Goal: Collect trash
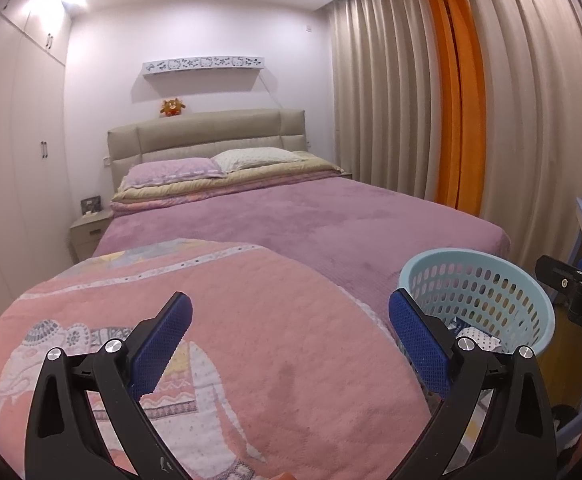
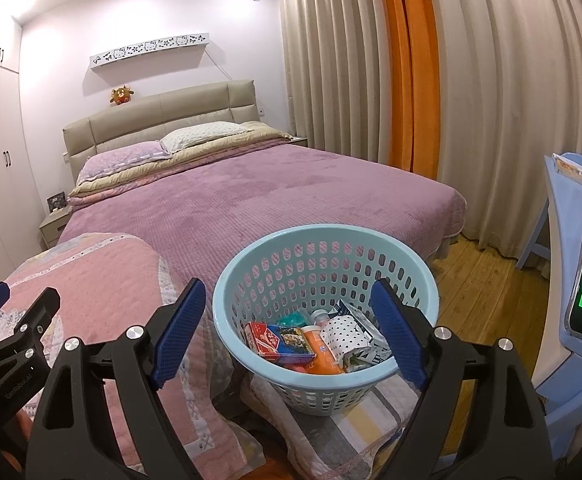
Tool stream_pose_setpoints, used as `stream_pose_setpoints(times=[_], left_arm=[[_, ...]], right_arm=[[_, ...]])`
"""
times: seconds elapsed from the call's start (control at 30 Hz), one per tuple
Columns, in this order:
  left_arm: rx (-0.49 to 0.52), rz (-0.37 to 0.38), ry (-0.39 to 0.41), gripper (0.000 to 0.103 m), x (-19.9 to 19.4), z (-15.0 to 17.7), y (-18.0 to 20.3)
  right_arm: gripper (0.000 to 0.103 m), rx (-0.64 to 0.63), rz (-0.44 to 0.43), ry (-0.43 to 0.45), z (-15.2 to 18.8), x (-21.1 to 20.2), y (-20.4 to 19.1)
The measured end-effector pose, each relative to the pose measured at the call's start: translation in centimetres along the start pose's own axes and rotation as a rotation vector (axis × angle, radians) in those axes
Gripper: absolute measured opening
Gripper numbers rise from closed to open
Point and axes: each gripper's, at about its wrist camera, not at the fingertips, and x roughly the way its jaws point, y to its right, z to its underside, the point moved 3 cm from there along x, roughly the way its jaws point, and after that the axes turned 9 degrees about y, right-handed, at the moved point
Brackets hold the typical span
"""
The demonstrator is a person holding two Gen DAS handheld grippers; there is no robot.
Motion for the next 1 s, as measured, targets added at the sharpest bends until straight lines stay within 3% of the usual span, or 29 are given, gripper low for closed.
stream_pose_setpoints(times=[1.0], left_arm=[[0.004, 0.005, 0.002, 0.096, 0.04, -0.2, 0.02]], right_arm=[[0.08, 0.0, -0.002, -0.012, 0.14, 0.45, 0.09]])
